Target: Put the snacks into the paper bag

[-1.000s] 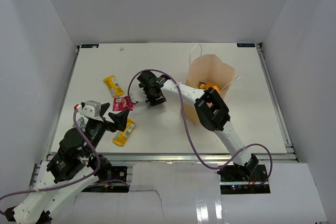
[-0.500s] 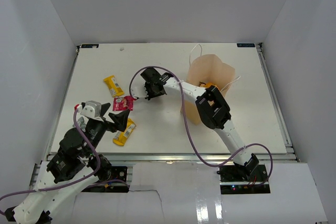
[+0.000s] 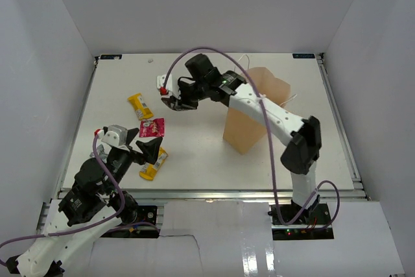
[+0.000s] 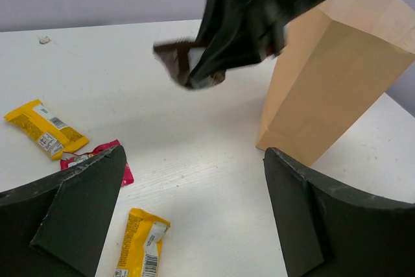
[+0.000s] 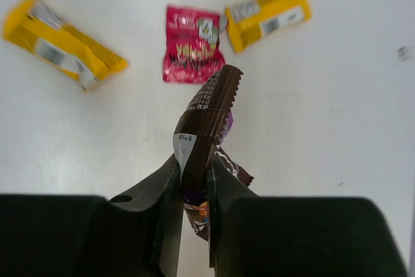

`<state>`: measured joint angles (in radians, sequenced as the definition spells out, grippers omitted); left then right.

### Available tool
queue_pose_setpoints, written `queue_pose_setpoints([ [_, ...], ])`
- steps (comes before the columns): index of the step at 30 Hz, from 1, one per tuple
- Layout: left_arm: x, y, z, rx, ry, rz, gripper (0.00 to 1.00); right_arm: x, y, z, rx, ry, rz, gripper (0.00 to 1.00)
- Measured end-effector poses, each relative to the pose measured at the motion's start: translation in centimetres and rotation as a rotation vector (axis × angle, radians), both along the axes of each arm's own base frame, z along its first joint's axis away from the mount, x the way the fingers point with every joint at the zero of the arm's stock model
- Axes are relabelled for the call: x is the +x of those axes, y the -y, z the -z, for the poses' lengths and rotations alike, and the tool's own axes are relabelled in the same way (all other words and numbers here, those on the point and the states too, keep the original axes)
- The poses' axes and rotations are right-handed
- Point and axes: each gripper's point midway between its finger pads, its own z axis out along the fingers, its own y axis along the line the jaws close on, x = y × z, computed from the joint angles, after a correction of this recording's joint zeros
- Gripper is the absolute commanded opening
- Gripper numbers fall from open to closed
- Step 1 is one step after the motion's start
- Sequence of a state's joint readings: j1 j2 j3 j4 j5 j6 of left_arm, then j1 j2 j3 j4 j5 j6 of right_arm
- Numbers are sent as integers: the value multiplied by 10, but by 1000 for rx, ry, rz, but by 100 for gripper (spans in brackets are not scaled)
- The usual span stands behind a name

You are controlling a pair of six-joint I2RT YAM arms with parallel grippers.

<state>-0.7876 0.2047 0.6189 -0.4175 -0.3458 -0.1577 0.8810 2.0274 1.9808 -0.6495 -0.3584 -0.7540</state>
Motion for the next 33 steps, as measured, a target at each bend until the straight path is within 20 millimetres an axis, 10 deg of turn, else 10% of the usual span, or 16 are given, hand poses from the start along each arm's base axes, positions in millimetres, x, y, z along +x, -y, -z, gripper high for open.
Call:
queue_pose_setpoints([
  [7,-1,3,0,-2,3,19,98,-42,56,-175,329,77,10,15],
  [13,3,11,3,14,-13,36,98,-15,192,-256,481,250,275,16],
  [20,26,36,49,154,-210,28,98,-12,231,-180,357,150,404,25],
  [25,40,46,82,244,-439,-43,98,6,244,-104,199,11,501,60],
  [33,40,38,130,308,-753,-247,93,-2,259,-116,211,44,540,75],
])
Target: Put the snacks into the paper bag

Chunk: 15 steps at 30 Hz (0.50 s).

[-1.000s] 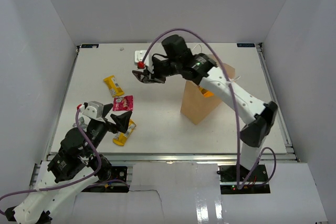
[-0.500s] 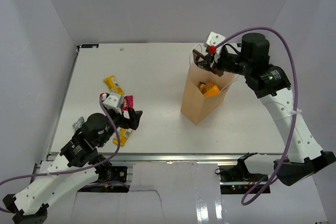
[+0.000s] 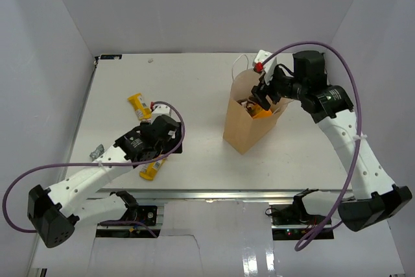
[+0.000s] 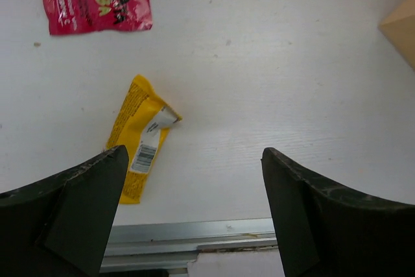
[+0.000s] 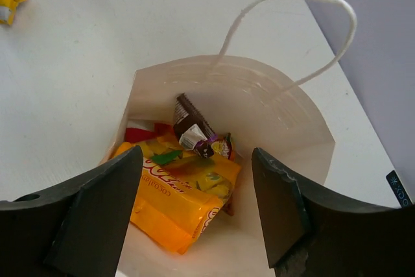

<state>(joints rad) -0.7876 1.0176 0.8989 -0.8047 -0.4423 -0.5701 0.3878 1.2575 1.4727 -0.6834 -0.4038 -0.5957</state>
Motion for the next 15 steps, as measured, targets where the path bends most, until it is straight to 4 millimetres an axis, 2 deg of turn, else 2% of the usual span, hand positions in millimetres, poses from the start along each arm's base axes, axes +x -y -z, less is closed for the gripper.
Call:
queue_pose_setpoints([
  [8,-8,-26,65,228,-203,-187,91,-37,11,-54,112,124,-11,78],
  [12,-12,-44,105,375,-329,-258,90,-47,14,-61,147,140,-16,78],
  [15,-9,-57,121,415,-387,-297,85,-50,14,-56,157,128,-23,79],
])
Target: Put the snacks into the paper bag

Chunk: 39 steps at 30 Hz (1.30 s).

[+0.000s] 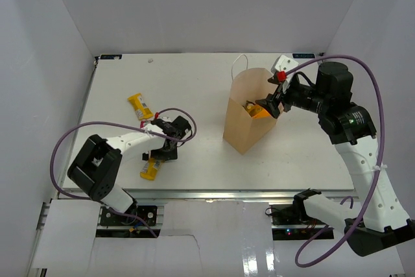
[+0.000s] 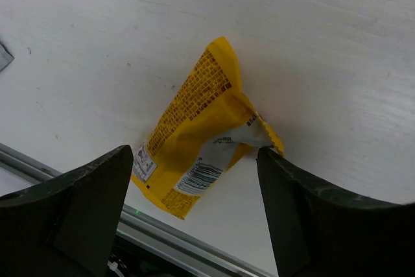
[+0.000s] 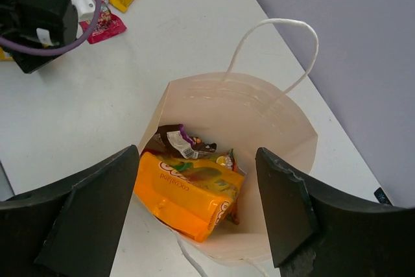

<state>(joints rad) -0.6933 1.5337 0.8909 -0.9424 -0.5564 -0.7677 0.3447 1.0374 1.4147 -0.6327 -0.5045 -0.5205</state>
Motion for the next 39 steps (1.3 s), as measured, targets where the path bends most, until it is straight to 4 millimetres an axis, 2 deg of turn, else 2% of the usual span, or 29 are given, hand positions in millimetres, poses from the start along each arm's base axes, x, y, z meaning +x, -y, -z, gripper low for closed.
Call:
queue_pose_setpoints([
  [5,12,-5,9,-57,-38,-11,68,-6,1,8,10,-24,-10,79],
  [6,14,-3,12,-82,-50,-3,58,-8,1,8,15,-23,-13,79],
  [8,15,-1,17,-112,-69,11,47,-13,1,7,21,-16,-20,79],
  [9,15,1,18,-129,-79,22,39,-16,1,6,25,-12,-25,79],
  [12,16,3,20,-154,-100,48,34,-24,2,1,38,6,-39,79],
  [13,16,3,19,-158,-104,56,26,-27,2,0,41,12,-43,79],
  [15,16,4,18,-172,-109,69,15,-32,1,-3,50,21,-56,79],
  [19,17,20,6,-277,-88,103,11,-39,2,-4,65,35,-65,79],
  [21,20,35,-9,-362,-59,140,10,-44,3,-6,73,40,-67,79],
  [24,32,69,-55,-541,44,240,10,-49,5,-12,85,63,-65,79],
  [26,44,97,-105,-686,163,339,10,-53,7,-14,91,77,-64,79],
  [28,52,126,-164,-832,293,460,9,-55,8,-16,97,87,-63,79],
  [31,54,163,-249,-1007,460,643,9,-56,9,-20,105,102,-58,80],
  [33,51,186,-297,-1097,543,758,9,-56,10,-22,109,105,-48,80],
  [36,46,227,-347,-1187,593,903,10,-55,13,-23,113,106,-32,80],
  [39,53,273,-374,-1238,620,1006,12,-53,16,-23,113,107,-14,80],
])
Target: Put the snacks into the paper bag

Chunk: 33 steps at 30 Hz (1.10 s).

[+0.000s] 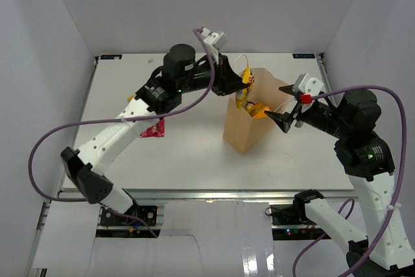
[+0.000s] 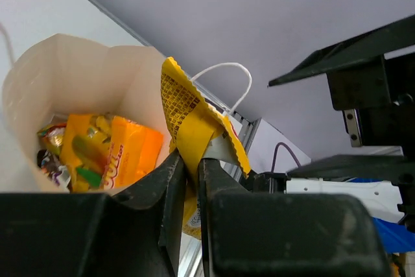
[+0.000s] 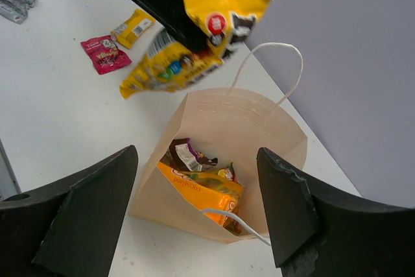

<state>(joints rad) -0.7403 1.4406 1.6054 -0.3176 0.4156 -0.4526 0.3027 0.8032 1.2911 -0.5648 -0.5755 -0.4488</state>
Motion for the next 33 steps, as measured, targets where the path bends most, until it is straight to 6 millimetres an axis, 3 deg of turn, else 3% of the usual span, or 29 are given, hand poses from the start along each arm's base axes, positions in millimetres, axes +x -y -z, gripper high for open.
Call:
queue_pose_setpoints([
  [3,15,37,9,13,-13,42,17,-1,3,-2,3,9,14,81],
  [6,36,60,33,48,-48,39,32,-1,5,-1,3,13,22,81],
  [8,48,70,50,78,-67,28,48,-2,5,-1,3,16,25,81],
  [11,58,76,71,117,-94,9,63,-3,6,-3,7,28,26,81],
  [13,60,75,77,133,-98,-1,65,-2,6,-1,7,28,28,81],
  [18,56,63,57,123,-37,-33,66,-2,3,11,3,-2,7,82],
  [20,49,44,49,123,-5,-77,68,-3,0,15,4,-14,-14,82],
  [22,36,12,44,133,23,-151,75,-5,-3,19,6,-29,-39,82],
  [27,9,-96,31,98,85,-442,75,-7,-12,34,12,-76,-99,82],
  [30,27,-172,44,82,48,-683,76,-8,-15,42,15,-99,-122,82],
  [33,64,-251,83,135,-56,-961,79,-7,-17,51,15,-119,-133,82],
])
